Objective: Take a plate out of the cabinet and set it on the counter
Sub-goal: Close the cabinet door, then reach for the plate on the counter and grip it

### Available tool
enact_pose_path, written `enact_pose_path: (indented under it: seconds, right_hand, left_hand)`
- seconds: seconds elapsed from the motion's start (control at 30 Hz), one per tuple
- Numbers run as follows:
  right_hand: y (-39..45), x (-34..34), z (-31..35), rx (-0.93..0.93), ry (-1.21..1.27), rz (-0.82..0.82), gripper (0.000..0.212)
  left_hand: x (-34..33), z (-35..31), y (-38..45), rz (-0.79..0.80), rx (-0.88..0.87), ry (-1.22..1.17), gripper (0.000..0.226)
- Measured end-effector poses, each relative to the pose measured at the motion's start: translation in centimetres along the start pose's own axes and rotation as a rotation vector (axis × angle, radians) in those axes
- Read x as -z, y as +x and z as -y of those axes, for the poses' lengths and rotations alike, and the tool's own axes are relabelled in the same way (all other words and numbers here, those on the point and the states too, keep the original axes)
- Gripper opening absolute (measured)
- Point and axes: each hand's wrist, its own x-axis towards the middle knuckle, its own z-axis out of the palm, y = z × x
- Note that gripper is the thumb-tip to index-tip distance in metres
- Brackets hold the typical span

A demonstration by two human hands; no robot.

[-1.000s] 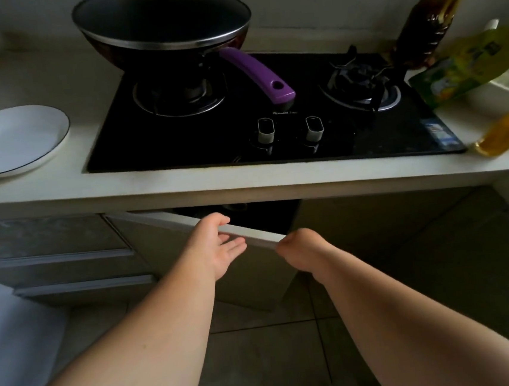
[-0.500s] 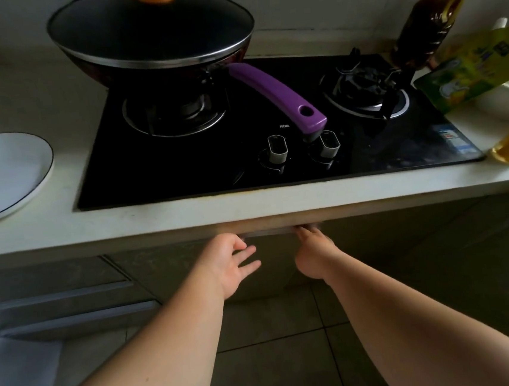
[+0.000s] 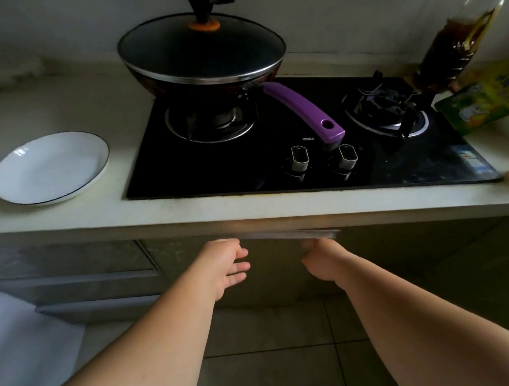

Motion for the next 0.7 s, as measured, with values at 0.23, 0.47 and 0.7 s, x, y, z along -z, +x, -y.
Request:
enact_pose_path:
  seconds: [0.23, 0.47, 0.7]
  right_hand:
    - [-5.8, 2.1, 4.8, 0.239, -0.04, 0.06, 0.037]
    - [-9.9, 2.7, 13.6, 0.472, -0.054, 0.032, 0.04]
    - [-9.1, 0.5, 24.2, 0.523, -0.025, -0.007, 0.038]
  left_hand:
    - [4.7, -1.6, -6.8, -0.123, -0.142, -0.02, 0.033]
    - [12.4, -3.7, -10.7, -0.232, -0.255, -0.082, 0.026]
    - [22.7, -6.9, -9.1, -0.339, -0.298, -0.105, 0.025]
